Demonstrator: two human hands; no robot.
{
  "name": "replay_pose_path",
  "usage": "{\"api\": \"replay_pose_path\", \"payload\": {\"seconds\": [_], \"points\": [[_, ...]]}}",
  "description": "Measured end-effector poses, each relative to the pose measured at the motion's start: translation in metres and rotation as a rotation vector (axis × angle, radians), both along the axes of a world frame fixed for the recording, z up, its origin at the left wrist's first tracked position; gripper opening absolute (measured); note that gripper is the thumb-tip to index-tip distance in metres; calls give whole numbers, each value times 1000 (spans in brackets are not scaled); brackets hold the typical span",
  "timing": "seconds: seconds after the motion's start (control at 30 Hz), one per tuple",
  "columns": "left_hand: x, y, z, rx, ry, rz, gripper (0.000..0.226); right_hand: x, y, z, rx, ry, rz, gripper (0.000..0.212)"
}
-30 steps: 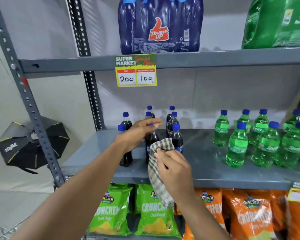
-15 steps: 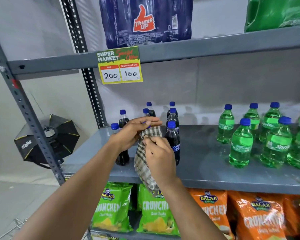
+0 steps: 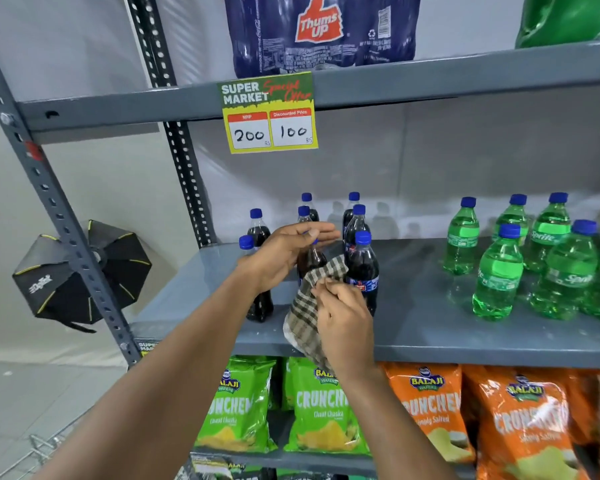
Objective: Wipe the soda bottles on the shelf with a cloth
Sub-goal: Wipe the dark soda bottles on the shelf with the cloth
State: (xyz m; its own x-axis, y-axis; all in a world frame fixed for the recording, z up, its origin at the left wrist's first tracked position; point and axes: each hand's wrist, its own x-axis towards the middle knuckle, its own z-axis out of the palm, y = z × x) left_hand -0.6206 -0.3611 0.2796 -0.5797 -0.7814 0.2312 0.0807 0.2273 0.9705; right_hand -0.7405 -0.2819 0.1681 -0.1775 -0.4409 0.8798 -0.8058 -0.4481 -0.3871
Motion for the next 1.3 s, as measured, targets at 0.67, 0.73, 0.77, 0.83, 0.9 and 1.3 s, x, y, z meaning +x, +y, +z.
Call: {"api": "replay_pose_path", "payload": {"seconds": [0.67, 0.73, 0.77, 0.83, 0.9, 1.3], "points": [[-4, 5, 5, 14, -61, 11, 35, -10, 2, 14, 110, -39, 76, 28], [-5, 4, 3, -19, -64, 27, 36, -13, 6, -7, 168, -15, 108, 23], [-5, 4, 2, -25, -62, 33, 36, -14, 7, -13, 197, -8, 128, 21], [-6, 4, 1, -31, -57, 38, 36, -15, 6, -14, 214, 4, 148, 19], [-6, 4, 1, -23, -55, 40, 35, -13, 6, -5, 177, 6, 142, 18], [-9, 6, 4, 63, -11, 36, 35, -8, -1, 33, 64, -26, 101, 26]]}}
